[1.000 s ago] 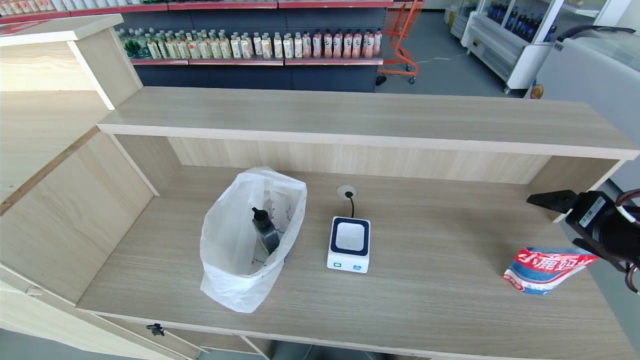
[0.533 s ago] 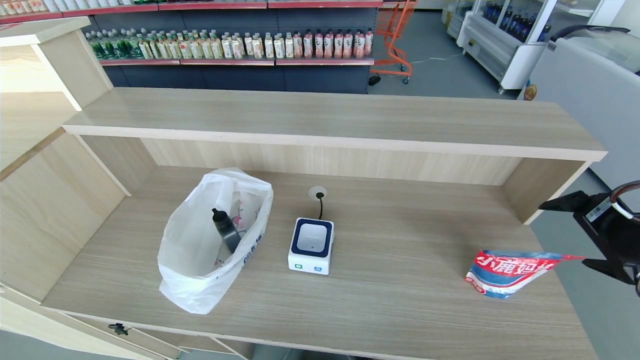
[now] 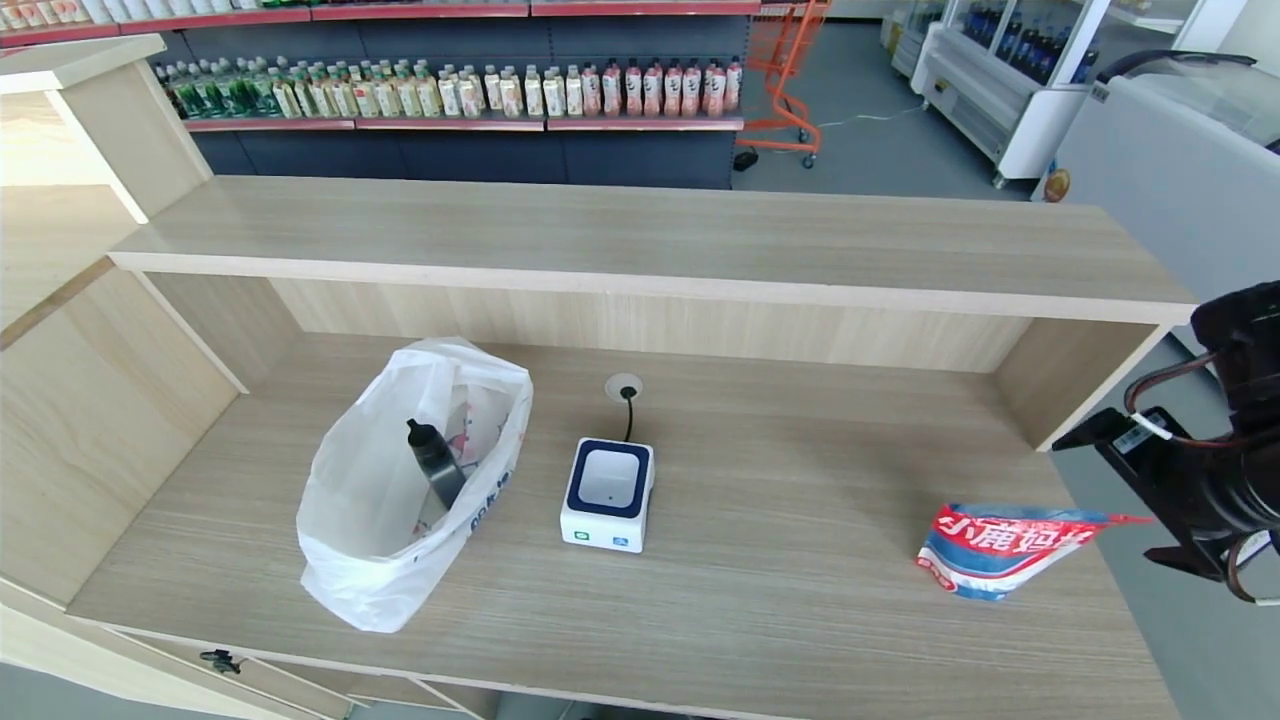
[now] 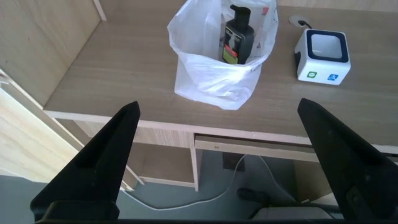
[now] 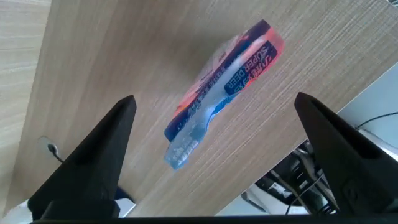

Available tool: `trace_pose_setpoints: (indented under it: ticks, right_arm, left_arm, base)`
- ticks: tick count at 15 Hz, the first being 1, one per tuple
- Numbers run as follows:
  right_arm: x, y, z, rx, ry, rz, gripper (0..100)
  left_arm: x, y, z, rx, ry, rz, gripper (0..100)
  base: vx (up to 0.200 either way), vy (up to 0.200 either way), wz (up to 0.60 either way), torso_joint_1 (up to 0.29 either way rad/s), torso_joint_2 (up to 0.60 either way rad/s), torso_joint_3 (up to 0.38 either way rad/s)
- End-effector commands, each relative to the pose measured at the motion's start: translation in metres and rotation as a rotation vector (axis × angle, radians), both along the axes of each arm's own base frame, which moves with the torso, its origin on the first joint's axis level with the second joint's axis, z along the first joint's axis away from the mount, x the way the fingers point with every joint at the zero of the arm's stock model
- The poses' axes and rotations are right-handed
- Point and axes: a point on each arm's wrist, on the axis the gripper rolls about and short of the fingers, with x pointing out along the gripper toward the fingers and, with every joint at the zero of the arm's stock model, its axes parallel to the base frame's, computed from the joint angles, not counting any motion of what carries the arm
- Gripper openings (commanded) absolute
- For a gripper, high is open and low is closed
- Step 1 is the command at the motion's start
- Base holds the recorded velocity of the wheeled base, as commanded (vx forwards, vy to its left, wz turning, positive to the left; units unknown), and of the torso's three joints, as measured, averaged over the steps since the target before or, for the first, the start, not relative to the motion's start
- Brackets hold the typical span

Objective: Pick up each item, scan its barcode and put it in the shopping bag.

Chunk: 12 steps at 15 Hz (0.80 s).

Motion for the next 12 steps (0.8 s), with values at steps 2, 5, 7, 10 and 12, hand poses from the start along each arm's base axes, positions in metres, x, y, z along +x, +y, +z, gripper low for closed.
trace_pose_setpoints:
  ticks: [2,5,7,10,12]
  right_arm:
    - [0.034,0.009,-0.048,-0.028,0.172,0.001,100]
    - [0.053,0.016,-0.067,-0.035,0.178,0.021,100]
    - [0.066,0.019,-0.078,-0.042,0.154,0.043,100]
    - [0.085,0.028,-0.106,-0.091,0.187,0.125,100]
    - [0.093,0.038,-0.119,-0.099,0.201,0.148,100]
  left_arm:
    - [0.0,0.0,0.0,0.0,0.0,0.001,100]
    - [0.0,0.0,0.0,0.0,0.0,0.001,100]
    - [0.0,0.0,0.0,0.0,0.0,0.001,100]
    - [0.0,0.0,0.0,0.0,0.0,0.001,100]
    - [0.0,0.0,0.0,0.0,0.0,0.001,100]
  base:
    - [0.0,0.0,0.0,0.0,0.0,0.0]
    - [0.0,0.0,0.0,0.0,0.0,0.0]
    - [0.0,0.0,0.0,0.0,0.0,0.0]
    - [0.0,0.0,0.0,0.0,0.0,0.0]
    - [0.0,0.0,0.0,0.0,0.0,0.0]
